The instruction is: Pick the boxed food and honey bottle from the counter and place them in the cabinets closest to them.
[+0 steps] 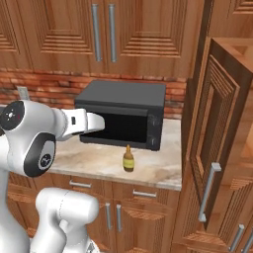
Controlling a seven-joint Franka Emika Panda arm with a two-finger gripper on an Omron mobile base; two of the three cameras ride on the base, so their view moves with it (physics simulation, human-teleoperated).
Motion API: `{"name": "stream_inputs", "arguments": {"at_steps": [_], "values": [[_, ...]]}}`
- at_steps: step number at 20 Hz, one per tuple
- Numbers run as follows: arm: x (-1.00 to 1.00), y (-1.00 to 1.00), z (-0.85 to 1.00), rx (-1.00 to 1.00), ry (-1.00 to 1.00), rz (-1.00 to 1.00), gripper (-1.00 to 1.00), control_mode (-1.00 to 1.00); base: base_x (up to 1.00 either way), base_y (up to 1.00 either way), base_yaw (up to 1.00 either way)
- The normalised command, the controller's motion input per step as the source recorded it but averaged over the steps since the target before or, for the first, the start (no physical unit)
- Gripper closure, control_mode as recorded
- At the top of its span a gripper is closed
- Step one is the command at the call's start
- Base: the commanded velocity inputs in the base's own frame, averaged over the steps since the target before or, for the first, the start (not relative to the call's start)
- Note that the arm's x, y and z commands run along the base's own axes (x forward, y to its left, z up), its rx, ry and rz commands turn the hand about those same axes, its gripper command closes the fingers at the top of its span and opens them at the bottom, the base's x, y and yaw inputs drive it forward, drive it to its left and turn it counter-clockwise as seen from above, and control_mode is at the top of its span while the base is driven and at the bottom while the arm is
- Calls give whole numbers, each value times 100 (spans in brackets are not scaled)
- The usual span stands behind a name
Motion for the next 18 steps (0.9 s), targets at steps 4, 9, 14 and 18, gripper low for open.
{"name": "stream_inputs", "arguments": {"at_steps": [4,9,14,18], "values": [[0,0,0,0,0,0,-100,100,21,-12,0],[0,0,0,0,0,0,-100,-100,0,0,0],[0,0,-3,2,0,-3,-100,-100,0,0,0],[0,-9,-13,6,2,-12,-100,-100,0,0,0]]}}
